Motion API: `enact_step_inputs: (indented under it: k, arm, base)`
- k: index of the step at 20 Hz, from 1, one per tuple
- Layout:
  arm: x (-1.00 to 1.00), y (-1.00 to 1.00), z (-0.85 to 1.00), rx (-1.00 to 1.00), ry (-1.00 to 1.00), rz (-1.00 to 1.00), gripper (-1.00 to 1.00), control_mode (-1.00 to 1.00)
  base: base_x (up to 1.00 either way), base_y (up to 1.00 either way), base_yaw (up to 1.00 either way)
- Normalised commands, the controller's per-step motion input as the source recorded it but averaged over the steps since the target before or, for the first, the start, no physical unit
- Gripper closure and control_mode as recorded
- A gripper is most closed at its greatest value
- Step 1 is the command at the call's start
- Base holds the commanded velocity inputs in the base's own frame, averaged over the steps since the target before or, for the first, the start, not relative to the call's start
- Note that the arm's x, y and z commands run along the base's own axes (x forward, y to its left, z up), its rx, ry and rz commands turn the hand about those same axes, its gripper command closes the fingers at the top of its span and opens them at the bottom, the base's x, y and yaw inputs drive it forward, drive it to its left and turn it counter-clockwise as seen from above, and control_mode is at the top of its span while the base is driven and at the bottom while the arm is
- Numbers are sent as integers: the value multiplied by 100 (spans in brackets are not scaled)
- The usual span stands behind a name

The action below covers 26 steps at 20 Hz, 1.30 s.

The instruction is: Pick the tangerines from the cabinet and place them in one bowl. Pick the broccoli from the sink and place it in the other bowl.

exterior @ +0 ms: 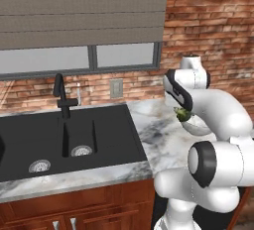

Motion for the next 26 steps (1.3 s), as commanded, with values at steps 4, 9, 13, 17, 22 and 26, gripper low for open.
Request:
enact_step_inputs:
  k: [4,9,13,17,22,26]
  arm:
    - [11,-34,14,-5,-1,-4,100,-100]
    - [18,-42,7,-1,-1,-3,100,-100]
    - [29,-43,-1,0,2,-4,100,-100]
    - [37,-43,-8,0,0,-3,100,-100]
    - [37,-41,-6,2,5,-2,100,-100]
    - [41,-33,-20,0,1,0,100,-100]
  base:
    - [0,0,0]
    - [0,0,0]
    - [0,0,0]
    - [0,0,0]
    - [0,0,0]
    - [0,0,0]
